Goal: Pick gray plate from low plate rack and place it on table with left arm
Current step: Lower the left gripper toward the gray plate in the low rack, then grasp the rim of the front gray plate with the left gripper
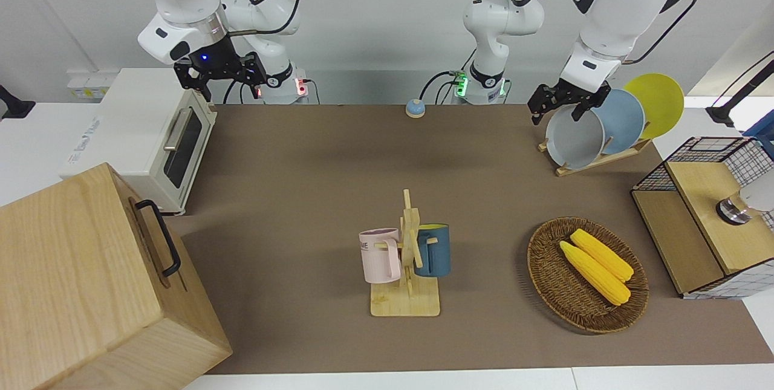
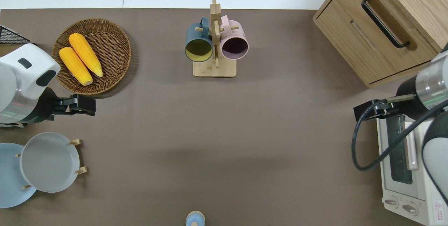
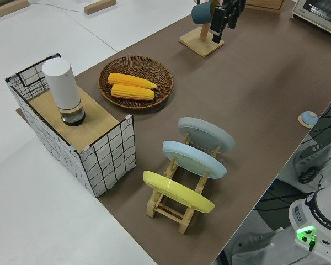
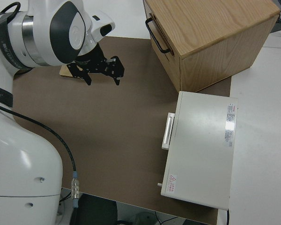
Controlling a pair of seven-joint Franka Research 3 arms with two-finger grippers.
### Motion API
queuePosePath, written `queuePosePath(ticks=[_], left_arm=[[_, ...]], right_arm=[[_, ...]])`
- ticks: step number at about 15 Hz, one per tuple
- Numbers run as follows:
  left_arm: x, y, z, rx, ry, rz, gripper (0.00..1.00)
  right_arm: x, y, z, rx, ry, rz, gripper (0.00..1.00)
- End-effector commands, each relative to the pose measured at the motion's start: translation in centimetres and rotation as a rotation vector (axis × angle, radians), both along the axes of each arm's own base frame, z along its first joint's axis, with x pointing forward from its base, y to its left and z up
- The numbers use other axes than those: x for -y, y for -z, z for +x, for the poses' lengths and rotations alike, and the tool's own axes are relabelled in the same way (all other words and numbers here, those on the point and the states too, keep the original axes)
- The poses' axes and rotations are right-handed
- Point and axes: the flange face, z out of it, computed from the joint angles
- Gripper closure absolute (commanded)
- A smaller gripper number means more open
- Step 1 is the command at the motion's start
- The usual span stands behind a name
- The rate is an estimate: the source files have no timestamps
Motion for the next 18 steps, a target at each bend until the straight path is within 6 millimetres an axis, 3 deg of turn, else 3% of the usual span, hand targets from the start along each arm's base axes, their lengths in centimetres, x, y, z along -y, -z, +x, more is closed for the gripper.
queuePosePath(ticks=[1, 10, 14, 18], left_arm=[[-0.9, -0.1, -0.8, -0.008, 0.011, 0.126, 0.00], [-7.8, 3.8, -5.3, -0.046, 0.013, 0.418, 0.00], [-12.8, 5.7, -6.7, -0.065, -0.036, 0.399, 0.00], [-15.5, 9.2, -8.2, -0.069, -0.035, 0.358, 0.00]], right_arm=[[0.2, -0.4, -0.2, 0.000, 0.014, -0.007, 0.017], [0.2, -0.4, -0.2, 0.000, 0.014, -0.007, 0.017], [0.2, -0.3, -0.2, -0.002, 0.014, -0.007, 0.017], [0.2, -0.3, -0.2, -0.002, 0.014, -0.008, 0.017]])
